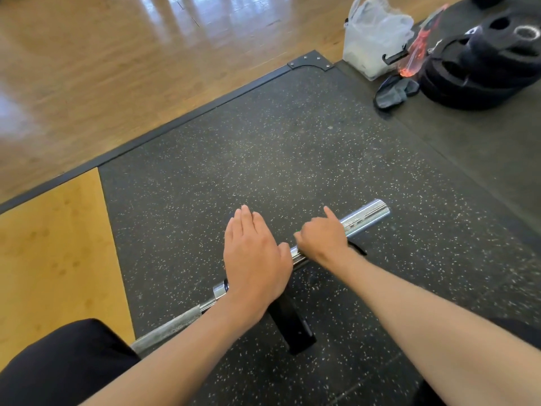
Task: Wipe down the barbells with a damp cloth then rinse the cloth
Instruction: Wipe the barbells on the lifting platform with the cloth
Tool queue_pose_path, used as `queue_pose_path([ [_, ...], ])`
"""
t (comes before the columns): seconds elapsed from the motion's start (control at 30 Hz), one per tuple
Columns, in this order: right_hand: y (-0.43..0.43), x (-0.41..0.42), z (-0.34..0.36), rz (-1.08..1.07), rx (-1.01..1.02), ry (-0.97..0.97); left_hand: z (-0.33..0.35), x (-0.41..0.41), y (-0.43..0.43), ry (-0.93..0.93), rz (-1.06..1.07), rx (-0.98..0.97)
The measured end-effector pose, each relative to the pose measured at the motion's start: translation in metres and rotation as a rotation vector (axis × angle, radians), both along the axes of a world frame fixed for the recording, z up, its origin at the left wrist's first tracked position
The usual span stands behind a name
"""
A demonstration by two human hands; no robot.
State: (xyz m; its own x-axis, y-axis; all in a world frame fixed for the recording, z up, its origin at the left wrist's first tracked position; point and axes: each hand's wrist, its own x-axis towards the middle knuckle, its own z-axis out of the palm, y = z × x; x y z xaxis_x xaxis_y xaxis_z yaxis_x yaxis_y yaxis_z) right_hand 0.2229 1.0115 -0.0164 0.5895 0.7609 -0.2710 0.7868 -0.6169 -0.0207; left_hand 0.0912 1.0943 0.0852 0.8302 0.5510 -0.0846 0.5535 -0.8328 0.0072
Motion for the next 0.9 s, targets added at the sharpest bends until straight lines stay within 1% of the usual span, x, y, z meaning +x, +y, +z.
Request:
queue_pose_path([
  [0.07, 0.018, -0.023, 0.005, 0.080, -0.024, 0.049, -0.001, 0.000, 0.001, -0.008, 0.006, 0.001],
  [0.1, 0.022, -0.034, 0.003, 0.113, 0.007, 0.085, -0.001, 0.000, 0.001, -0.013, 0.008, 0.001],
  [0.17, 0.015, -0.044, -0.006, 0.165, 0.129, 0.108, -0.002, 0.000, 0.002, -0.022, -0.002, 0.009],
  [0.27, -0.028, -0.037, -0.034, 0.334, 0.424, 0.025, -0.004, -0.001, 0.003, -0.007, -0.017, 0.019],
  [0.33, -0.057, -0.017, -0.045, 0.429, 0.472, -0.039, -0.003, 0.000, 0.003, 0.005, -0.024, 0.027],
  [0.37, -0.066, -0.005, -0.045, 0.423, 0.460, -0.049, -0.002, 0.000, 0.003, 0.008, -0.028, 0.027],
  [0.43, -0.065, 0.010, -0.039, 0.316, 0.421, -0.062, -0.001, 0.001, 0.004, 0.014, -0.038, 0.022],
  [0.5, -0.044, 0.013, -0.026, 0.147, 0.299, -0.066, -0.001, 0.002, 0.005, 0.006, -0.037, 0.014],
  [0.57, -0.019, 0.003, -0.013, 0.000, 0.144, -0.024, -0.001, 0.002, 0.005, 0.001, -0.027, 0.000],
  [0.6, -0.007, -0.004, -0.009, -0.039, 0.095, 0.007, -0.001, 0.002, 0.006, -0.003, -0.025, -0.006],
  [0.63, 0.003, -0.014, -0.006, -0.025, 0.087, 0.039, -0.001, 0.002, 0.006, -0.010, -0.025, -0.006],
  [0.7, 0.010, -0.035, -0.008, 0.099, 0.163, 0.106, -0.001, 0.000, 0.007, -0.019, -0.034, 0.000],
  [0.77, -0.005, -0.045, -0.022, 0.223, 0.346, 0.112, -0.002, -0.001, 0.006, -0.037, -0.044, 0.010],
  [0.83, -0.032, -0.037, -0.037, 0.364, 0.448, 0.047, -0.001, -0.002, 0.005, -0.025, -0.055, 0.007],
  [0.87, -0.045, -0.029, -0.041, 0.421, 0.466, 0.005, -0.001, -0.001, 0.005, -0.015, -0.059, 0.010],
  [0.9, -0.054, -0.019, -0.042, 0.433, 0.454, -0.027, -0.002, -0.001, 0.005, -0.014, -0.062, 0.016],
])
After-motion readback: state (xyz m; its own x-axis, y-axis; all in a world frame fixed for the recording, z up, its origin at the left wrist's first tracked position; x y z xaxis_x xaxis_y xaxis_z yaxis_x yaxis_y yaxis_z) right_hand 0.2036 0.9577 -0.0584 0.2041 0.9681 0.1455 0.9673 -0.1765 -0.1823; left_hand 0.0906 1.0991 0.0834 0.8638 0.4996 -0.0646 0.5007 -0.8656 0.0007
